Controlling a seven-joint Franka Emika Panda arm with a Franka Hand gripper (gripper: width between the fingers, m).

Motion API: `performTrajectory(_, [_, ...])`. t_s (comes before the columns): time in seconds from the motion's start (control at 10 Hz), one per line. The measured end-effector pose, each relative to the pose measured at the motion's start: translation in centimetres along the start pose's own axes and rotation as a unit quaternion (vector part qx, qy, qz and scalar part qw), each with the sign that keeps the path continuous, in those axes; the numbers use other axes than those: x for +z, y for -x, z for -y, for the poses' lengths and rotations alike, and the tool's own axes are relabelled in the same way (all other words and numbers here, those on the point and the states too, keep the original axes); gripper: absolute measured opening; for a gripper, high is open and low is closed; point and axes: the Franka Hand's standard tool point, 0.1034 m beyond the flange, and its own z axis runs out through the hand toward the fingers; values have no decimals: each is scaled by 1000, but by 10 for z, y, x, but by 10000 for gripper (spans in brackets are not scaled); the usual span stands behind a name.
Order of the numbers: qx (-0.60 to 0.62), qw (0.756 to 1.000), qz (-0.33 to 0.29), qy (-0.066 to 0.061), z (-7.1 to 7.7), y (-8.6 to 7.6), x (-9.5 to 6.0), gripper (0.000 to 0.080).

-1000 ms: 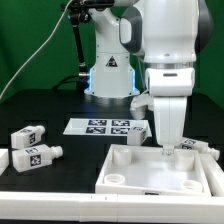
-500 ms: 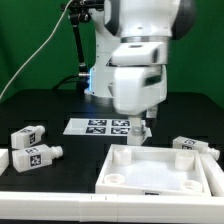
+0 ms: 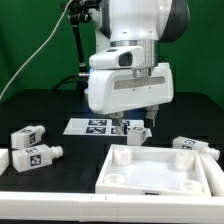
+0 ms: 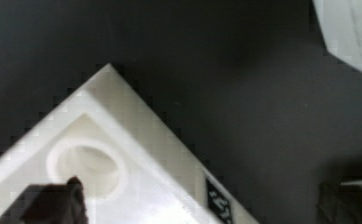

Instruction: Assemble one leg

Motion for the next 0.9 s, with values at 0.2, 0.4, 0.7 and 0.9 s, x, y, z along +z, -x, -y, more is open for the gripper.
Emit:
performTrajectory(0.2, [73,997,-1,-1,-3,2,1,649])
performTrajectory(0.4, [215,976,-8,6,-18,26,0,649])
performTrajectory(0.7, [409,913,-12,6,0,39,7,649])
performTrajectory(0.9, [469,883,-12,3,-1,41,9,649])
